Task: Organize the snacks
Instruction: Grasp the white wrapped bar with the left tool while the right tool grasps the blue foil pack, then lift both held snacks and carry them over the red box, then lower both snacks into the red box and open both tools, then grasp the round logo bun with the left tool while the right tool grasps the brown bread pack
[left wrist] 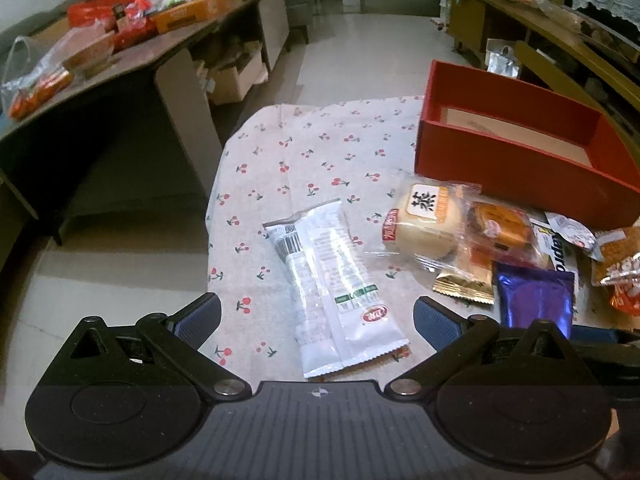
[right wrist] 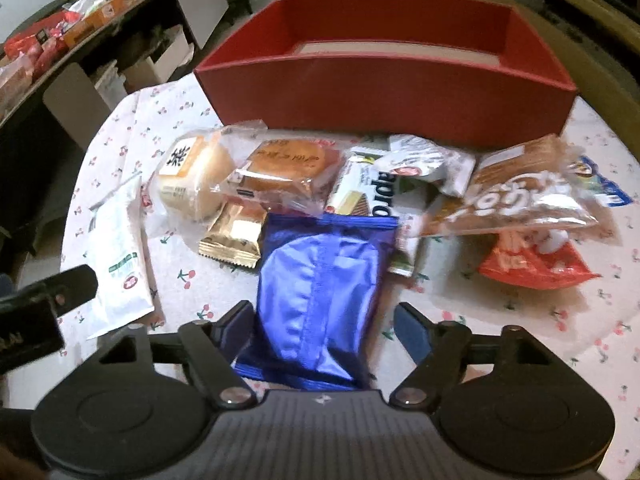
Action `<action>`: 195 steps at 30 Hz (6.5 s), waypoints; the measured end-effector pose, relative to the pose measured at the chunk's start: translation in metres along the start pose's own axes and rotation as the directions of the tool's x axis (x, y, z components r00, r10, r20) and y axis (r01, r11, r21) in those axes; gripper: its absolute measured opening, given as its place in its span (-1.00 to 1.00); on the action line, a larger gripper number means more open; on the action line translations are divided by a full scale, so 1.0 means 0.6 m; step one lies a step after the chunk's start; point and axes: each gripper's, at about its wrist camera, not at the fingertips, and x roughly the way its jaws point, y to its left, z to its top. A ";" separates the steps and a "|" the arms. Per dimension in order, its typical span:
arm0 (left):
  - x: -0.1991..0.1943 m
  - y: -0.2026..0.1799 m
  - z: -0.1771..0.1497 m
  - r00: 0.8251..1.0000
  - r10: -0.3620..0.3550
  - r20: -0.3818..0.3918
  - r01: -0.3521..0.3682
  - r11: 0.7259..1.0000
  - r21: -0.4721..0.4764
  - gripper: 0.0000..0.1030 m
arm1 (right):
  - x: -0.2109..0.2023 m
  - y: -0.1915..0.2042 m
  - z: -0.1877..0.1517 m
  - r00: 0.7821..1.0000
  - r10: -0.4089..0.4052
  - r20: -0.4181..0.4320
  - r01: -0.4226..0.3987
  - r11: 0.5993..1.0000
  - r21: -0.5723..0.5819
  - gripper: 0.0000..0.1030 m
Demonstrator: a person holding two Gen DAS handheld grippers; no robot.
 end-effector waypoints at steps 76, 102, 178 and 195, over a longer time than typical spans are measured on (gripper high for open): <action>-0.109 -0.103 -0.097 0.950 -0.292 -0.113 0.307 0.939 0.156 -0.14 | -0.171 -0.090 -0.089 0.982 0.162 0.099 -0.161 0.987 -0.017 0.16; 0.036 -0.221 0.200 0.943 -0.317 0.102 0.296 0.938 0.178 -0.19 | -0.075 -0.151 0.241 0.958 0.039 0.283 -0.070 0.992 0.100 0.16; 0.071 -0.106 0.048 0.970 -0.185 -0.157 0.202 0.974 0.104 0.70 | -0.085 -0.129 0.148 0.983 0.100 0.152 -0.111 0.992 0.068 0.30; 0.042 -0.112 0.033 0.969 -0.200 -0.144 0.220 0.965 0.140 0.23 | -0.092 -0.235 0.124 0.995 0.025 0.098 -0.046 0.975 0.218 0.32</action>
